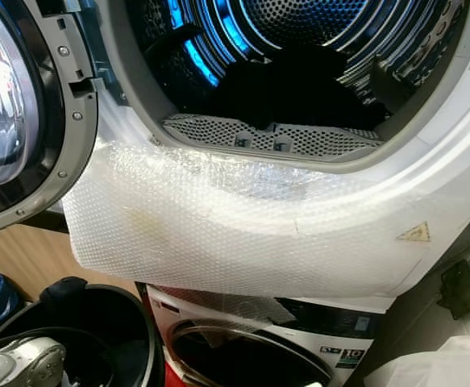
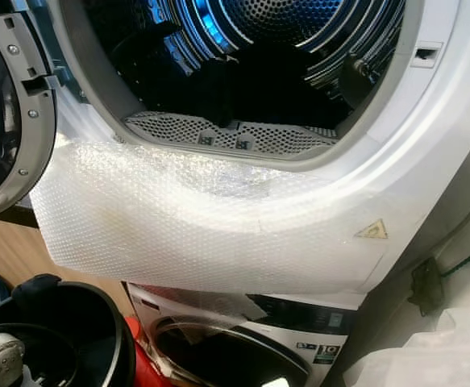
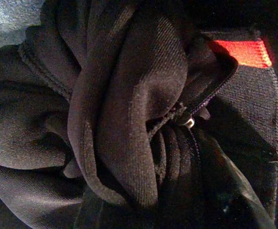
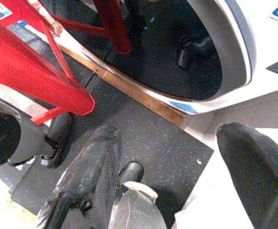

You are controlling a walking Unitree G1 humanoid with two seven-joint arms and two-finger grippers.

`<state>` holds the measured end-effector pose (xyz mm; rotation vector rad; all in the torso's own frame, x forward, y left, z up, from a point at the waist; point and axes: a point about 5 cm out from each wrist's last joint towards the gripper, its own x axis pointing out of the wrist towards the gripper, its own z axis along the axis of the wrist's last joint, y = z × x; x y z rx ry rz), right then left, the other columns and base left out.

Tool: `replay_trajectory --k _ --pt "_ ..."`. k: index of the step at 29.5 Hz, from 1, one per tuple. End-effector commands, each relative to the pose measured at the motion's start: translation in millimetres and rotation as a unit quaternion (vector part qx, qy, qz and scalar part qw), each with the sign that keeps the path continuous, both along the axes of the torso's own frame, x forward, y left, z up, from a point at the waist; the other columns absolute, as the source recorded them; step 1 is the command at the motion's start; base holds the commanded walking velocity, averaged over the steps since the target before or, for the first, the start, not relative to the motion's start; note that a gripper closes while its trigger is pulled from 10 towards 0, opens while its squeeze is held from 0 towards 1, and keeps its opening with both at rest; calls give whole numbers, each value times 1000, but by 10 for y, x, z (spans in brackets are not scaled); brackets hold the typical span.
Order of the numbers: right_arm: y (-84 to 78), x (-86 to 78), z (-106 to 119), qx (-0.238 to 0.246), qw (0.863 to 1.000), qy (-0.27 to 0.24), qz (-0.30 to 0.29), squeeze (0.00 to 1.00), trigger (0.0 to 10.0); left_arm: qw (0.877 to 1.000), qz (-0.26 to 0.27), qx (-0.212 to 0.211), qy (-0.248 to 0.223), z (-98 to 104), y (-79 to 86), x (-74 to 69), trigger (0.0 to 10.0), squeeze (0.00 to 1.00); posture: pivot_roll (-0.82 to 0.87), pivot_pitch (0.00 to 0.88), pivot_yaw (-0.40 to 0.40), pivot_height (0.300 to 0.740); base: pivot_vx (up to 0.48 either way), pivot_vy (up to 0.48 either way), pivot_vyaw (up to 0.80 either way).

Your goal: Clothes washing

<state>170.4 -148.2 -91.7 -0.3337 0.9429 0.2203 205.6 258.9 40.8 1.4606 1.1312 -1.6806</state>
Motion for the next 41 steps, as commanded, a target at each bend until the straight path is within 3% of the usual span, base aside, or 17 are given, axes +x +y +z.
replay_trajectory --k 1,17,19,20,21,22,26,27,30,34,35,36,37,38,39,40,41 --pt "22 6 0 4 1000 3 -6 0 10000 1000 7 21 5 65 110 18 0 0 193 0 56 740 0 0 0" --pt "34 4 -1 6 1000 4 -7 0 10000 998 36 19 48 149 123 -31 0 0 197 0 60 740 0 0 0" --pt "33 5 -1 7 1000 4 -8 0 10000 996 55 9 62 164 119 -52 0 0 197 0 60 740 0 0 0" --pt "33 8 0 7 1000 4 -7 0 10000 991 94 -32 91 199 61 -88 0 0 199 0 57 740 0 0 0" --pt "33 8 0 7 1000 4 -7 0 10000 991 94 -32 91 199 61 -88 0 0 199 0 57 740 0 0 0" --pt "32 10 1 7 1000 4 -7 0 10000 983 126 -69 117 230 1 -112 0 0 200 0 56 740 0 0 0" --pt "30 17 4 7 1000 4 -7 0 10000 953 201 -153 167 331 -94 -154 0 0 204 0 53 740 0 0 0" --pt "30 17 4 7 1000 4 -7 0 10000 953 201 -153 167 331 -94 -154 0 0 204 0 53 740 0 0 0" --pt "27 31 9 7 1000 3 -6 0 10000 916 271 -218 201 413 -99 -193 0 0 208 0 48 740 0 0 0" --pt "22 46 16 7 1000 2 -5 0 10000 879 318 -273 227 526 -114 -259 0 0 210 0 45 740 0 0 0" --pt "18 47 17 7 1000 2 -4 0 10000 863 337 -295 234 584 -112 -279 0 0 210 0 44 740 0 0 0" --pt "18 47 17 7 1000 2 -4 0 10000 863 337 -295 234 584 -112 -279 0 0 210 0 44 740 0 0 0" --pt "13 45 16 7 1000 2 -5 0 10000 846 357 -317 239 656 -89 -316 0 0 209 0 45 740 0 0 0" --pt "10 43 15 7 1000 2 -5 0 10000 837 365 -327 242 693 -82 -335 0 0 207 0 45 740 0 0 0" --pt "10 43 15 7 1000 2 -5 0 10000 837 365 -327 242 693 -82 -335 0 0 207 0 45 740 0 0 0" --pt "2 39 13 6 1000 3 -5 0 10000 820 381 -350 244 781 -55 -391 0 0 212 0 44 740 0 0 0" --pt "-1 37 13 6 1000 3 -5 0 10000 813 389 -359 244 823 -43 -421 0 0 212 0 44 740 0 0 0"
